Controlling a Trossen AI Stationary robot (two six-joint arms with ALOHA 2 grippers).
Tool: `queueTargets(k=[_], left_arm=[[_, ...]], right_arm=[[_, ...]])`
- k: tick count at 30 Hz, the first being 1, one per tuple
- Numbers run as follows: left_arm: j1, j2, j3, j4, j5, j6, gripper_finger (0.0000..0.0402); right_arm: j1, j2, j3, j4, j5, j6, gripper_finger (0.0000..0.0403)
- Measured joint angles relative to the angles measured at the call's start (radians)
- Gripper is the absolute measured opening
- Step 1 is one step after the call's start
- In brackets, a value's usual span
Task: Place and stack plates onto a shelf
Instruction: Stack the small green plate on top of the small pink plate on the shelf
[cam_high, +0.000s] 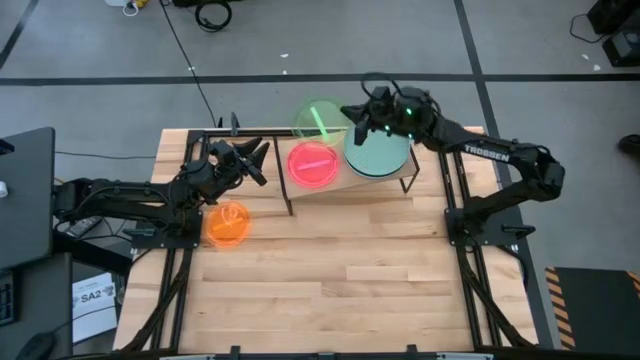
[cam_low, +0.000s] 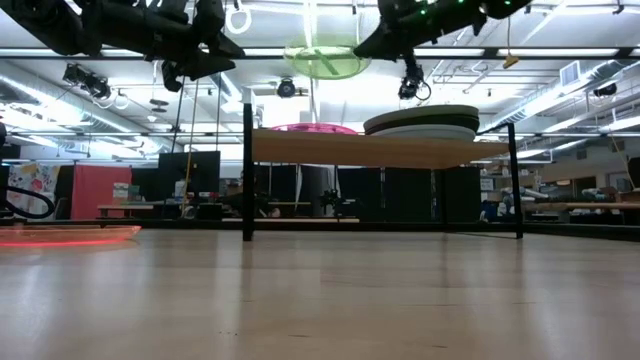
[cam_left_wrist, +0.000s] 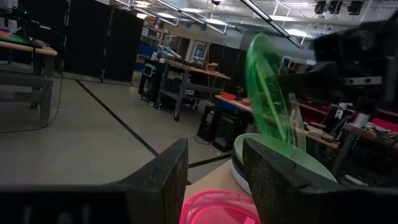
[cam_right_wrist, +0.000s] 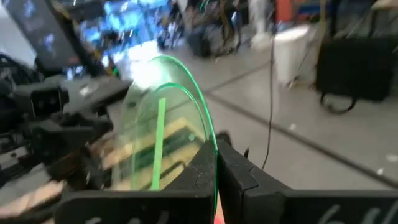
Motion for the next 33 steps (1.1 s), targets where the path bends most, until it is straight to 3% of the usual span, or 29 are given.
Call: queueTargets(k=[9,16,22,33], left_arm=[[0.0,0.0,0.0,-0.002,-0.001,0.0,0.016],[0.0,0.0,0.0,-0.025,-0.001,0.0,0.016],[0.0,0.0,0.0,-0.047,-0.001,0.0,0.016],[0.0,0.0,0.0,-0.047,-0.001,-0.001,0.016]], right_arm=[[-0.077,0.185,0.303,-0.337,-0.277,-0.04,0.0008],[-0.104,0.311,0.422,-0.479,-0.419,-0.061,0.0008],[-0.117,0.373,0.426,-0.492,-0.477,-0.061,0.0008],[-0.121,0.391,0.426,-0.52,-0.48,-0.069,0.0009]])
